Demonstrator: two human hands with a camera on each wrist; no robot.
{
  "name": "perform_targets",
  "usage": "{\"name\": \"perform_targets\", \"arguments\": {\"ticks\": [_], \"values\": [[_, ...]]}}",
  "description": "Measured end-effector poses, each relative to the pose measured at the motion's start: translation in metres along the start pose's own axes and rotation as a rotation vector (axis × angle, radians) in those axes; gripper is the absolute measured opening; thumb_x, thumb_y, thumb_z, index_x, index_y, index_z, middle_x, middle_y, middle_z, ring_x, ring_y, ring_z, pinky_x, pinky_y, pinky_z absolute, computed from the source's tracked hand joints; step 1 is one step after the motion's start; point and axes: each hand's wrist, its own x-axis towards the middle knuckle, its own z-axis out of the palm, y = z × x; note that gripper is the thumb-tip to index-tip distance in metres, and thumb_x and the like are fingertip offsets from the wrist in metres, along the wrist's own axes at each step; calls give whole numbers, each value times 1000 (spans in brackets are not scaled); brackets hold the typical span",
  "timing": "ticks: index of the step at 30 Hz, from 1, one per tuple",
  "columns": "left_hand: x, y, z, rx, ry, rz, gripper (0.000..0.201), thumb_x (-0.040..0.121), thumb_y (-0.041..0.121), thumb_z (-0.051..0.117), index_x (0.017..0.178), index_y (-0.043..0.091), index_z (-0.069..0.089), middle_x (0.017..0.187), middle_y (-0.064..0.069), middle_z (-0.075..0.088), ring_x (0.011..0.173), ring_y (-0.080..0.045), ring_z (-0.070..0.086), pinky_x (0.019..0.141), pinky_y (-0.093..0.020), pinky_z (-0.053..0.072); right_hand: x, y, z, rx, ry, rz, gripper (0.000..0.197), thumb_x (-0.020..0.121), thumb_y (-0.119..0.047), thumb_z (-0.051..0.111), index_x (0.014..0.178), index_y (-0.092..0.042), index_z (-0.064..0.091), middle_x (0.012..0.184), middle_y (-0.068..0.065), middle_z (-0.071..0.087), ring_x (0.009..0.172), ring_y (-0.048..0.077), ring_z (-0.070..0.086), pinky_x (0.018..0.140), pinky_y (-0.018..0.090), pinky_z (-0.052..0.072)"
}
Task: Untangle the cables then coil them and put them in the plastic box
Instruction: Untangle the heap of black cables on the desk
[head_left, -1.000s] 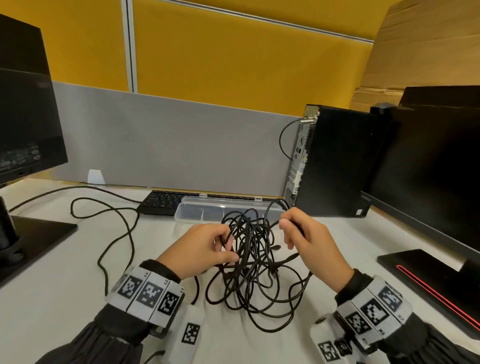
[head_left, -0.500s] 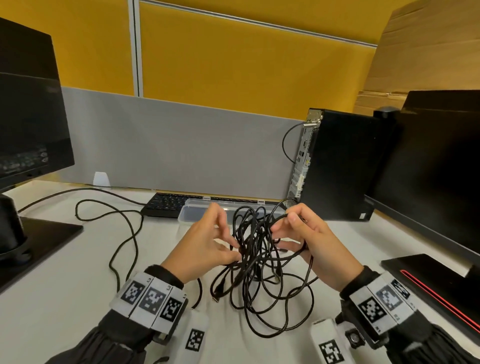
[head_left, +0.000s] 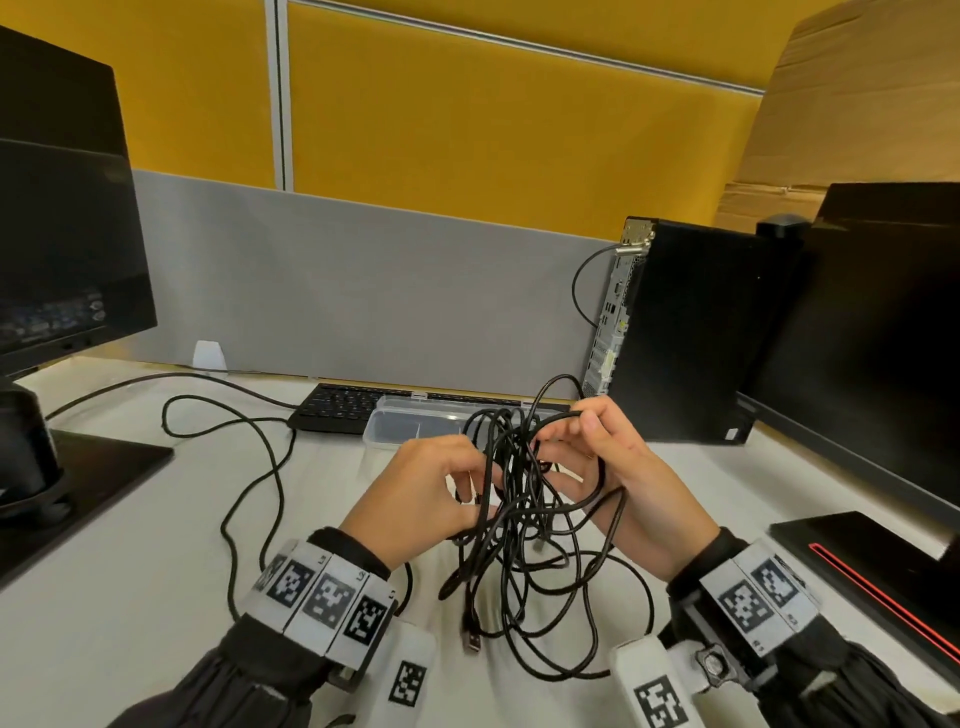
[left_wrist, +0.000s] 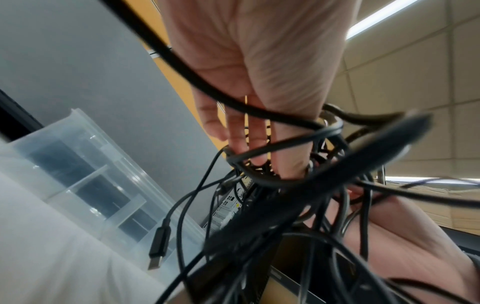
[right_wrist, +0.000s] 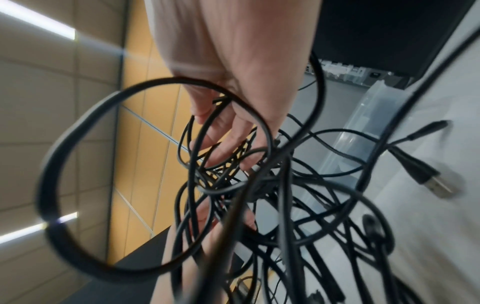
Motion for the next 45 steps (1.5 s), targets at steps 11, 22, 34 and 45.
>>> {"name": "perform_targets", "arguments": {"ticks": [11,22,34,45], "values": [[-1,-3,1,57,76,20,20,86,7,59,79,26,60,75,13,53,74,-3,52,65,-11,38,4,-9,-10,-211,40,-29,14,95,-25,39,89,-14,45,95,6,69,92,24,65,82,37,52],[-2,-15,-15,85,149,-14,17,86,9,54,69,11,50,70,3,51,76,-19,49,65,-22,41,-2,-10,-27,-367,95,106,19,98,-16,42,81,-9,47,52,-6,26,43,8,25,49,21,45],[-3,1,-12,75,109,1,33,95,2,38,72,25,32,60,7,38,58,-2,41,55,-14,34,6,-18,-19,-821,-21,182,18,94,-24,52,89,-10,63,46,-11,45,44,6,39,51,25,46],[-3,-23,-22,36,208,-72,50,76,-5,67,53,27,36,68,2,52,71,-10,53,64,-19,42,7,-12,1,-1094,-108,98,15,97,-18,47,102,-17,61,50,-27,53,43,-10,47,42,6,35]]}}
